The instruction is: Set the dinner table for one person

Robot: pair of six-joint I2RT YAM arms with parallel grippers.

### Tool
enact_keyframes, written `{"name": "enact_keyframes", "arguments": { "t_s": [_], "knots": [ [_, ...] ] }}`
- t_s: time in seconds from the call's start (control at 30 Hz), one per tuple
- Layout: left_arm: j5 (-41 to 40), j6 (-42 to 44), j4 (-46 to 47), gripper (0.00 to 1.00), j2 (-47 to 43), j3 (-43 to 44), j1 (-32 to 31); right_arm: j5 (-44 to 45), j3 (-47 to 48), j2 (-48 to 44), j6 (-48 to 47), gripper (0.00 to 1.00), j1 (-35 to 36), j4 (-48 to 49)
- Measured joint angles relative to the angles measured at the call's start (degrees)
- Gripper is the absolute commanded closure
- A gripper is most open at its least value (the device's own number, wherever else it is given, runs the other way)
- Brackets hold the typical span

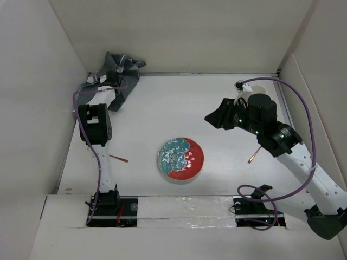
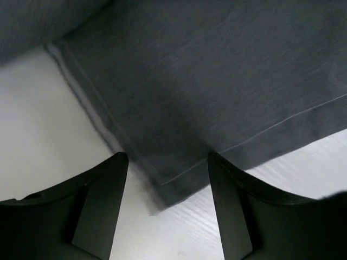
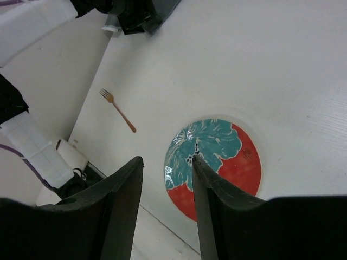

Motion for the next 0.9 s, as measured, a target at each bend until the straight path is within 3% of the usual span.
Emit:
{"name": "enact_keyframes", "arguments": {
  "t_s": [0.07,0.1,0.17,0.37,0.53,0.57,0.6,0.63,0.7,0.73,0.77,0.83,0.87,0.9],
  "knots": [
    [0.07,-0.28,-0.66,0.53,2.34,4.37,0.00,0.09,-0.02,0.04,0.15,0.53,0.11,-0.04],
    [0.26,-0.26,-0.66,0.82,3.54,6.14,-0.13,0.17,-0.02,0.07,0.17,0.53,0.17,-0.04],
    [0.87,-0.61,0.15,1.00,5.07,7.45,-0.66,0.63,-0.07,0.07,0.28,0.53,0.37,-0.04],
    [5.62,-0.79,1.53,1.00,4.52,6.67,-5.09,2.45,-0.11,0.04,0.59,0.53,0.46,-0.07],
    [14.60,-3.58,1.38,1.00,5.16,9.53,-16.02,3.19,0.26,1.09,0.55,0.53,-1.55,-0.04],
    [16.52,-3.98,0.96,0.94,5.99,11.78,-18.71,3.21,0.46,1.60,0.55,0.48,-1.88,-0.02],
    [18.05,-4.22,0.66,0.64,6.88,14.53,-21.29,3.21,0.57,2.10,0.55,0.45,-2.23,0.00],
    [19.30,-4.17,0.02,0.52,7.74,17.68,-23.43,3.23,0.70,2.62,0.55,0.43,-2.56,-0.02],
    [21.68,-4.57,-0.35,0.37,8.20,21.92,-27.54,3.13,1.14,3.85,0.50,0.39,-2.91,-0.02],
    [22.53,-4.79,0.33,0.37,7.28,22.08,-28.89,3.04,1.20,4.48,0.46,0.42,-2.91,0.11],
    [23.28,-4.87,1.11,0.37,5.49,20.79,-29.66,2.89,1.20,5.07,0.37,0.67,-2.91,0.04],
    [23.93,-4.90,2.49,0.42,-0.39,14.19,-29.16,2.49,1.03,6.12,0.35,0.93,-2.91,0.31],
    [23.82,-4.92,3.19,0.44,-4.28,9.75,-28.02,2.27,0.70,6.51,0.57,1.00,-2.91,0.76],
    [23.50,-4.90,3.23,0.58,-8.22,5.64,-26.38,2.01,0.02,6.73,0.79,1.00,-3.02,1.40]
  ]
}}
